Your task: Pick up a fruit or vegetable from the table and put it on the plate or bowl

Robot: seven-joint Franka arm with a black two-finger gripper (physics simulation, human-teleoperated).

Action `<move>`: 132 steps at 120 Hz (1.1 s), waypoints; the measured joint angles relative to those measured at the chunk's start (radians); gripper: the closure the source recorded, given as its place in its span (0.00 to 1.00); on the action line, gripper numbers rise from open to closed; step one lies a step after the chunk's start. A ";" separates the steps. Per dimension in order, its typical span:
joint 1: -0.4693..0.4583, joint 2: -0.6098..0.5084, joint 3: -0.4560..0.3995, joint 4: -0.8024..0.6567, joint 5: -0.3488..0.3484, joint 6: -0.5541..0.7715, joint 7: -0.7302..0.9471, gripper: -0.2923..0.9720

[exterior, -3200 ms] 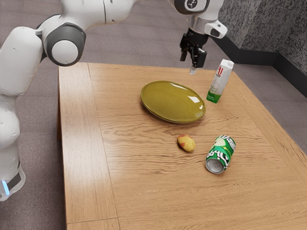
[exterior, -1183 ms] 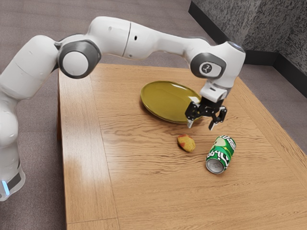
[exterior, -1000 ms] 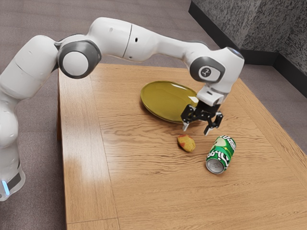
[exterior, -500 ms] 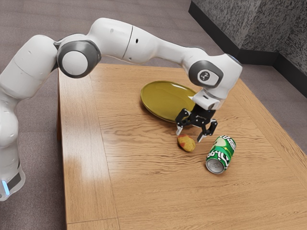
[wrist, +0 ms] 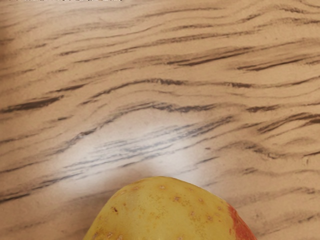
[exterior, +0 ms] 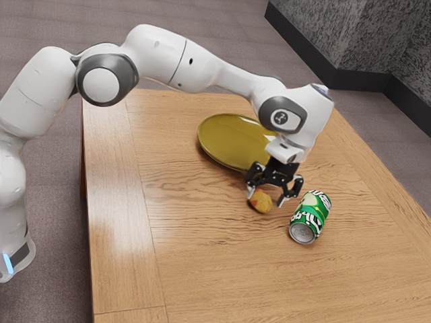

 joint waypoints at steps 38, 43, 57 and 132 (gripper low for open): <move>0.001 0.000 0.046 -0.030 -0.051 0.067 0.002 0.40; 0.001 0.000 0.056 -0.037 -0.071 0.080 0.001 0.44; 0.000 -0.003 0.063 -0.042 -0.101 0.115 -0.002 0.49; 0.177 -0.222 0.203 -0.035 0.023 0.067 -0.105 0.43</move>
